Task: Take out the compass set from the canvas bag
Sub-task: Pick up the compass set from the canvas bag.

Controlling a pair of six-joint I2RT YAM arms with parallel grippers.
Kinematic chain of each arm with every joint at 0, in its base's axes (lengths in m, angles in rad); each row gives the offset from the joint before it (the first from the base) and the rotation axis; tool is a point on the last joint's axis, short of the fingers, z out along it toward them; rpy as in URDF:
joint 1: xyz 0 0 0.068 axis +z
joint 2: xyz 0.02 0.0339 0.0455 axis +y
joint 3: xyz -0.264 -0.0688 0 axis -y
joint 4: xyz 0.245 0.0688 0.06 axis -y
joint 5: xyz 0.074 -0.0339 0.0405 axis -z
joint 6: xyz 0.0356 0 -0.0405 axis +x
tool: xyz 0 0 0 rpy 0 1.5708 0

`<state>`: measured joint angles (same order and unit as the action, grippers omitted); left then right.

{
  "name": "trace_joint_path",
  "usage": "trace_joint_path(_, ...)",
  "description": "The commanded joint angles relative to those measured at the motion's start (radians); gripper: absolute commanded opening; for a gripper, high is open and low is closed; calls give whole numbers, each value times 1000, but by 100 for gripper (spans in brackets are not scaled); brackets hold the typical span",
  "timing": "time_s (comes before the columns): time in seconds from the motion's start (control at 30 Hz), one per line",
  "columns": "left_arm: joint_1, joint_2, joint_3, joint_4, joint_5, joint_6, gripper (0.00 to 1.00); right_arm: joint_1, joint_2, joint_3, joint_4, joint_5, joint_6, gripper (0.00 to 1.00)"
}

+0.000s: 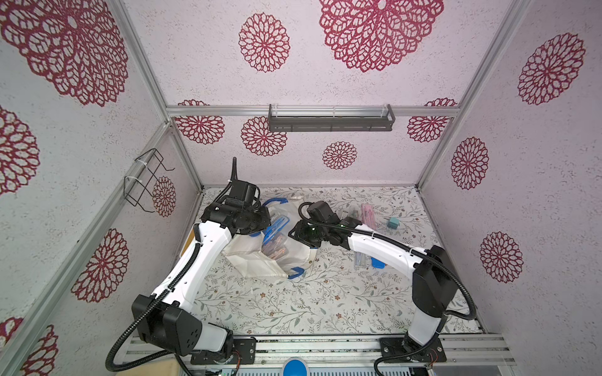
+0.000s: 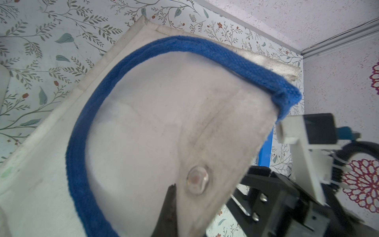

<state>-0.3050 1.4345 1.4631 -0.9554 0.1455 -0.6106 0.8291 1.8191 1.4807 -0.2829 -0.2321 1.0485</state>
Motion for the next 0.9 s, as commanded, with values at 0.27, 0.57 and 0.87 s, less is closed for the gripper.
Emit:
trace_joint_path(0.27, -6, -30, 13, 20, 25, -7, 0, 0, 131, 5, 376, -52, 384, 49)
trace_joint_path(0.57, -6, -28, 18, 14, 27, 3, 0, -1, 244, 66, 424, 55, 503, 54)
trace_joint_path(0.87, -6, -26, 23, 0, 29, 19, 0, -9, 340, 105, 479, 111, 548, 52)
